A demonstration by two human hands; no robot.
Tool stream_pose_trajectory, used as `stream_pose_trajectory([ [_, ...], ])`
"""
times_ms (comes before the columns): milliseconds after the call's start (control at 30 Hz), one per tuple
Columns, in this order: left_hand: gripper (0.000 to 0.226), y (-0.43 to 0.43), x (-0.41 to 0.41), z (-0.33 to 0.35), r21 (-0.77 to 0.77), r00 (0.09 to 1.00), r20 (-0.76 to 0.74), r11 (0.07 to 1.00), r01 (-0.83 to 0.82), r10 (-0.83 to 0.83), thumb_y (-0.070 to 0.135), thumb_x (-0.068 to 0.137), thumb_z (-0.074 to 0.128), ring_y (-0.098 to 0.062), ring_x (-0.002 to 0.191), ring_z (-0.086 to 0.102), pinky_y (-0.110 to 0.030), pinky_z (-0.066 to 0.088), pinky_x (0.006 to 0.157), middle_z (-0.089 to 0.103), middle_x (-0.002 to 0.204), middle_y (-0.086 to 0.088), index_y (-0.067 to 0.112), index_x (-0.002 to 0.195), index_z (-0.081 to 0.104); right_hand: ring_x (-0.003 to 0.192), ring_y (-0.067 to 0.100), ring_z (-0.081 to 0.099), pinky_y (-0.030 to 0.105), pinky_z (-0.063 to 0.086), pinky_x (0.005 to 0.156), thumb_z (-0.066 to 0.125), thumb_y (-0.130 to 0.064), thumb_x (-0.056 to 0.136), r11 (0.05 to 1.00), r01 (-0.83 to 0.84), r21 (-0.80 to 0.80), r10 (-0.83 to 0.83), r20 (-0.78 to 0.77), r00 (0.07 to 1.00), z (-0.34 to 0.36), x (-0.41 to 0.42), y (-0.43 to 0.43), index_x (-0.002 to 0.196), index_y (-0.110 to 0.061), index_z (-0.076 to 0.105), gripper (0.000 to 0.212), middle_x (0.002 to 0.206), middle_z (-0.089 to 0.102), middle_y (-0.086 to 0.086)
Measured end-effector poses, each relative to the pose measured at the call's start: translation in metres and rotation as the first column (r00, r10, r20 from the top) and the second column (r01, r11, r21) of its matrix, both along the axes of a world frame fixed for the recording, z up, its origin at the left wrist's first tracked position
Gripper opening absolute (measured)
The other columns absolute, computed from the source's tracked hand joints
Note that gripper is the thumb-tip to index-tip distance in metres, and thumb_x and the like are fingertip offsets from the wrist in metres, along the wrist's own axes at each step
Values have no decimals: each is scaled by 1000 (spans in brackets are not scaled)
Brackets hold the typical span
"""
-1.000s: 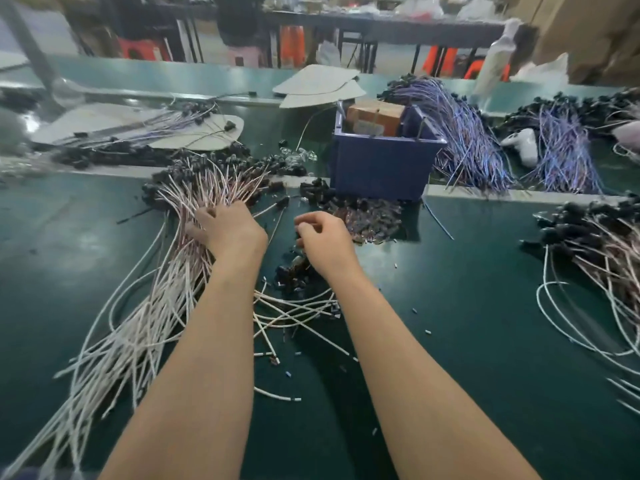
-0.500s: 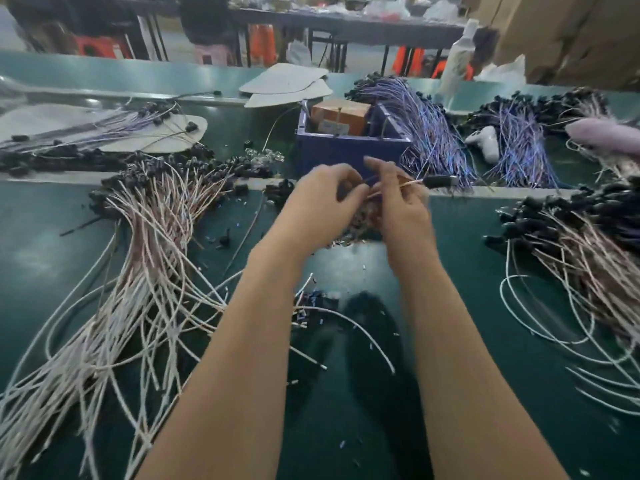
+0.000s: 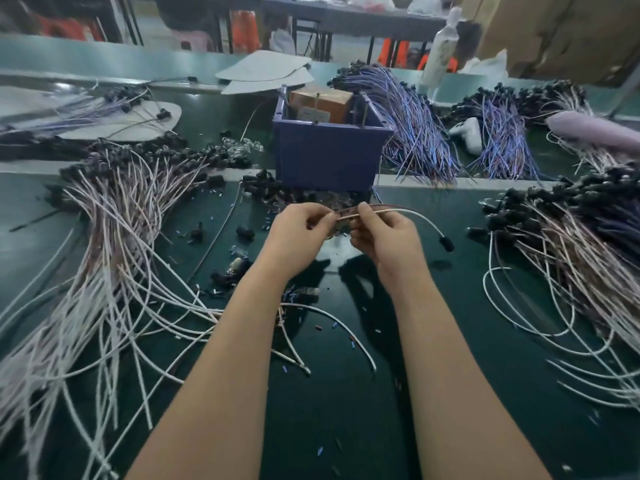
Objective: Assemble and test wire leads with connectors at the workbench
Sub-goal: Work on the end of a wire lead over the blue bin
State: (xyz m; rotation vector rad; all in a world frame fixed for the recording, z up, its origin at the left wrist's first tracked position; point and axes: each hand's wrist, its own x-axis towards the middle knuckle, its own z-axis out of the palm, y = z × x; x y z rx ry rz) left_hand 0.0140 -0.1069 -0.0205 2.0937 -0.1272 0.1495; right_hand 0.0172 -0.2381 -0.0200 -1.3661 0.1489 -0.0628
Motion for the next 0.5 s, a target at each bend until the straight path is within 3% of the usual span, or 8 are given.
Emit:
stream_pose_trajectory([
  [200, 22, 5, -3, -1, -72, 1000, -17, 997, 25, -26, 20, 96, 52, 0, 52, 49, -19, 44, 61, 70, 70, 10, 28, 82, 65, 46, 5, 58, 15, 50, 49, 54, -14, 96, 1000, -12, 25, 12, 4, 1000, 0, -1, 3, 77, -7, 59, 21, 52, 64, -3],
  [367, 22, 9, -4, -1, -86, 996, -91, 996, 12, -20, 21, 97, 52, -11, 60, 45, -29, 43, 66, 71, 73, 6, 24, 82, 67, 40, 2, 53, 14, 47, 45, 47, -19, 100, 940, 216, 264, -216, -31, 976, 4, 4, -8, 77, -11, 53, 25, 46, 60, -6],
  [500, 25, 14, -2, -2, -45, 995, -89, 998, -45, 40, 23, 96, 51, -12, 57, 43, -28, 39, 63, 66, 72, -4, 13, 82, 69, 42, 3, 53, 14, 47, 44, 46, -22, 100, 773, 328, 543, -353, -61, 934, 6, 4, -21, 76, -14, 52, 27, 47, 59, -5],
])
